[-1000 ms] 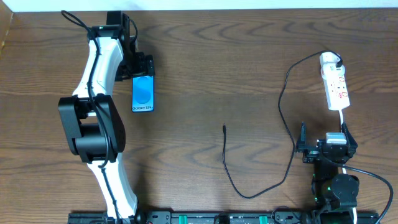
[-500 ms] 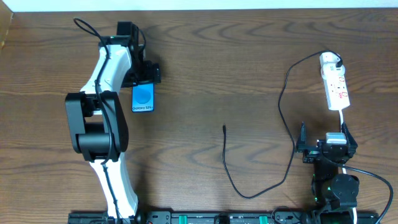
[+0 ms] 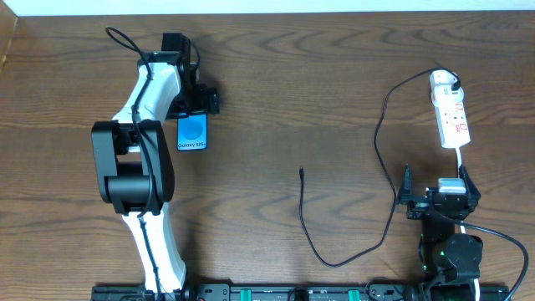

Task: Plug charger to phone and switch on socket
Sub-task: 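Lower the left gripper and close it on the phone's bottom edge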

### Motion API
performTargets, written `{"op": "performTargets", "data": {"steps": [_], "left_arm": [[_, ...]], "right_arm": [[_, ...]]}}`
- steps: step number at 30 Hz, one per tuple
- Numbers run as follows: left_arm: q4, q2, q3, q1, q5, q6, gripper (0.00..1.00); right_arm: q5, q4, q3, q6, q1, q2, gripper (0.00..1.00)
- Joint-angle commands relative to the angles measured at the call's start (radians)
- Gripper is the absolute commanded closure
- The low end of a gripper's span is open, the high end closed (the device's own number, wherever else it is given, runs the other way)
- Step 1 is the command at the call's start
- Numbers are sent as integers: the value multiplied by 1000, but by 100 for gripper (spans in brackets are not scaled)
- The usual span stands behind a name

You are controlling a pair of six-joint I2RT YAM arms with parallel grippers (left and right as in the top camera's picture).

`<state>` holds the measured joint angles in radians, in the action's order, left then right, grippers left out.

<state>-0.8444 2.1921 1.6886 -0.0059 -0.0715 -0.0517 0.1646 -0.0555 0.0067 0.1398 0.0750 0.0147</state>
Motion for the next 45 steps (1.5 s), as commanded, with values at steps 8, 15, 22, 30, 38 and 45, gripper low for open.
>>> {"op": "performTargets", "data": {"steps": [8, 15, 22, 30, 38, 45], "left_arm": [[5, 54, -6, 7, 32, 5, 1], [5, 54, -6, 20, 31, 5, 0], [5, 54, -6, 21, 31, 5, 0], [5, 54, -13, 21, 31, 5, 0], [21, 54, -50, 21, 31, 6, 0], [21, 54, -50, 21, 31, 13, 0]], "right_arm": [[-3, -4, -1, 7, -6, -5, 1], [-3, -4, -1, 7, -6, -5, 1], [-3, -4, -1, 7, -6, -5, 1], [-3, -4, -1, 7, -6, -5, 1], [-3, -4, -1, 7, -6, -5, 1], [-3, -4, -1, 7, -6, -5, 1]]}}
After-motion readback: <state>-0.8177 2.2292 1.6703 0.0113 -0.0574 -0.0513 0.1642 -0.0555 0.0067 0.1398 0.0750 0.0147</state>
